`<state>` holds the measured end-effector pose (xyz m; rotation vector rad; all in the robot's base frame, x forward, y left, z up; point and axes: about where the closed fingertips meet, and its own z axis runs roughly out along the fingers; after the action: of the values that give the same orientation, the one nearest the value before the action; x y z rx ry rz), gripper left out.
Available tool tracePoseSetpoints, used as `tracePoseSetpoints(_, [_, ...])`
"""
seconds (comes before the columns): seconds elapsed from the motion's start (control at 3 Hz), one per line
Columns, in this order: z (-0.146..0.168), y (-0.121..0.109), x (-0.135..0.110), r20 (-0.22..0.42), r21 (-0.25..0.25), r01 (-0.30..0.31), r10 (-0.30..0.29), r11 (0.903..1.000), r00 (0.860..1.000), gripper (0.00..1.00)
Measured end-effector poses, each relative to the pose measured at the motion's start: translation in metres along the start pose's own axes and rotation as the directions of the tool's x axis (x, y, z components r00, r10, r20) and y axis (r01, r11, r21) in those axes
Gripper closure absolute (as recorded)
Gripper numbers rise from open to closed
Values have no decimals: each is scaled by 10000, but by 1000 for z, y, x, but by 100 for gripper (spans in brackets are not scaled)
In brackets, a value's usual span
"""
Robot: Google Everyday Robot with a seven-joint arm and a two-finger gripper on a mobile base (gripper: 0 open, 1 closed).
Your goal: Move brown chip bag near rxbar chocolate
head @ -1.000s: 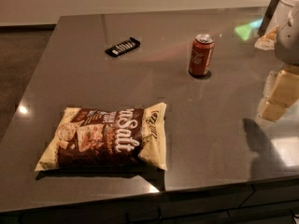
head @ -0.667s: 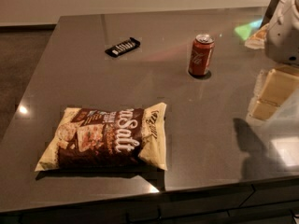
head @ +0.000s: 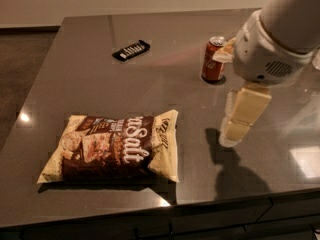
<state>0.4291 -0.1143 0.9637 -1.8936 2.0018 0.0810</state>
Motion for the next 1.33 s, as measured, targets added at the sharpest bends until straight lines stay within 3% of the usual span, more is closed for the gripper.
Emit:
tracePoseSetpoints(0.67, [57, 39, -60, 490, -978, 1348, -1305, 9860, 9902, 0])
tracePoseSetpoints(1.0, [84, 57, -85, 601, -1365, 1520, -1450, 9789, 9876, 0])
tracePoseSetpoints(1.33, [105, 67, -99, 577, -1496, 1412, -1339, 9786, 9893, 0])
